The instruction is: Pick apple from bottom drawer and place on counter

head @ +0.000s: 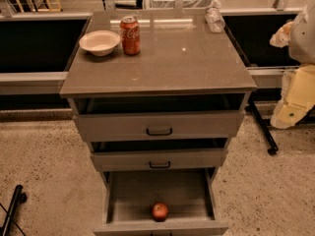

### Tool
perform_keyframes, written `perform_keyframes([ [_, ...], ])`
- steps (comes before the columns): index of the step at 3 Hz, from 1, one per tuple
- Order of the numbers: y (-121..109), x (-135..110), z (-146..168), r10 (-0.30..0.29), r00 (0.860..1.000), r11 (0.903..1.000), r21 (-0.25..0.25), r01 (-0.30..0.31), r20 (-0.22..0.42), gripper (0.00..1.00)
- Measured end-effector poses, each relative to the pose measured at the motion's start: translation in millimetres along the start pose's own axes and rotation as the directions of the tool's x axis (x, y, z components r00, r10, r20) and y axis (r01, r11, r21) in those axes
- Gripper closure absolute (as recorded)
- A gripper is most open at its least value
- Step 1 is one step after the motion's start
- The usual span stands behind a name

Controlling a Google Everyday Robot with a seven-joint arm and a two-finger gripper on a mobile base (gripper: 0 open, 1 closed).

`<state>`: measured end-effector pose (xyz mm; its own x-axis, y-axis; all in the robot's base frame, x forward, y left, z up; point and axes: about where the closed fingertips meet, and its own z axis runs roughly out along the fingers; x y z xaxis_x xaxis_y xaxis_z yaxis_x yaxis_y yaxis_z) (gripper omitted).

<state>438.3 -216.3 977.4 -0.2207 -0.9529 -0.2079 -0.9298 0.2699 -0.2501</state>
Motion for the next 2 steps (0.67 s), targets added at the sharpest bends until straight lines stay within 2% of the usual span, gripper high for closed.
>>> perform_keyframes([
  [1, 0, 0, 0, 0.000, 1.000, 1.0000, 0.000, 0.000, 0.000, 0.00],
  [2, 11, 0, 41, 0.015, 0.997, 0.9983, -0.057, -0.010, 0.081, 0.00],
])
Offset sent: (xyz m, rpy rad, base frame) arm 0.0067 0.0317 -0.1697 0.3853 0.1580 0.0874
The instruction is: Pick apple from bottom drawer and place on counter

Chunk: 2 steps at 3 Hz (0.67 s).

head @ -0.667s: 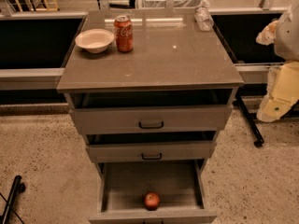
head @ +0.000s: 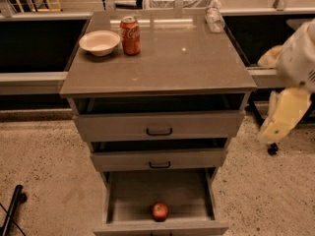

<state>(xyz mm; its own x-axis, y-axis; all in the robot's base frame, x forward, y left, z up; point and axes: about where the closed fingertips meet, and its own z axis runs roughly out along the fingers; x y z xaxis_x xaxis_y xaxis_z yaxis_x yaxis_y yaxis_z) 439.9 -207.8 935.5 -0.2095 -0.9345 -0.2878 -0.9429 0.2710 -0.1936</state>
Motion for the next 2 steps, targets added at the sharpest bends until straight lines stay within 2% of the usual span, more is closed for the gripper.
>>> perform_keyframes([
  [1, 34, 3, 77, 0.023, 0.986, 0.9953, -0.097, -0.007, 0.167, 0.00],
  [2, 50, 2, 117, 0.000, 0.974, 0.9928, -0.117, 0.027, 0.224, 0.00],
])
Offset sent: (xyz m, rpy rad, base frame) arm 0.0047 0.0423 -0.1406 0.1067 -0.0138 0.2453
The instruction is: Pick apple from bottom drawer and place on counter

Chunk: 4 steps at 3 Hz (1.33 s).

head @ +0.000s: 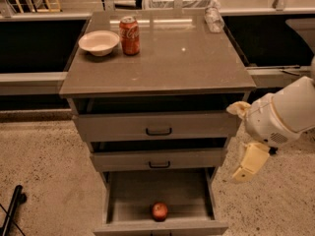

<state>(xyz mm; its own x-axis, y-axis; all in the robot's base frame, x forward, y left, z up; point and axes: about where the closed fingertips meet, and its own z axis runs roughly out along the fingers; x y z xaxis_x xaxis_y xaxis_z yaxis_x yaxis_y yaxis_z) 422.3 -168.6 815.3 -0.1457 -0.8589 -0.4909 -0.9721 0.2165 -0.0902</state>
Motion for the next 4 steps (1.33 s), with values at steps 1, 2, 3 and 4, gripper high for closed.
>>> perform_keyframes([
  [1, 0, -1, 0, -0.012, 1.000, 0.9999, 0.001, 0.012, -0.002, 0.00],
  [2, -5, 0, 21, -0.009, 0.999, 0.9999, 0.011, 0.008, 0.031, 0.00],
  [3, 21, 9, 119, 0.023, 0.985, 0.9968, -0.079, -0.009, 0.170, 0.00],
  [4, 27, 23, 208, 0.015, 0.963, 0.9949, -0.101, 0.012, 0.269, 0.00],
])
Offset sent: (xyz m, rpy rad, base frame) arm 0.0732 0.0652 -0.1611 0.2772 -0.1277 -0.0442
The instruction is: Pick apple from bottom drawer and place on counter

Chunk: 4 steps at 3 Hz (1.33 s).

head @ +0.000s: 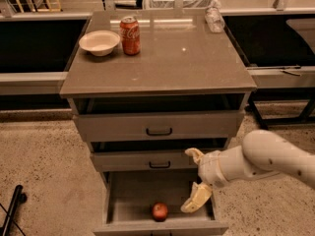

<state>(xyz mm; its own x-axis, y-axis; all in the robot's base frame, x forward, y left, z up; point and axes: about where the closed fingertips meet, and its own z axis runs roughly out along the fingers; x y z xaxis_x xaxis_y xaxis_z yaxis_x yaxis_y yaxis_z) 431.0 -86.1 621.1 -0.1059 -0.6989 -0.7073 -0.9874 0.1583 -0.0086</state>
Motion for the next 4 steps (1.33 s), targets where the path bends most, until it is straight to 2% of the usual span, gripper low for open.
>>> perform_keyframes([
  [1, -9, 29, 41, 0.038, 0.998, 0.9992, 0.010, -0.039, 0.046, 0.00],
  [2, -9, 30, 42, 0.040, 0.998, 0.9991, 0.009, -0.040, 0.047, 0.00],
  [3, -35, 88, 54, 0.109, 0.993, 0.9862, 0.121, -0.113, 0.042, 0.00],
  [4, -68, 151, 74, 0.089, 0.993, 0.9754, 0.196, -0.101, 0.073, 0.00],
])
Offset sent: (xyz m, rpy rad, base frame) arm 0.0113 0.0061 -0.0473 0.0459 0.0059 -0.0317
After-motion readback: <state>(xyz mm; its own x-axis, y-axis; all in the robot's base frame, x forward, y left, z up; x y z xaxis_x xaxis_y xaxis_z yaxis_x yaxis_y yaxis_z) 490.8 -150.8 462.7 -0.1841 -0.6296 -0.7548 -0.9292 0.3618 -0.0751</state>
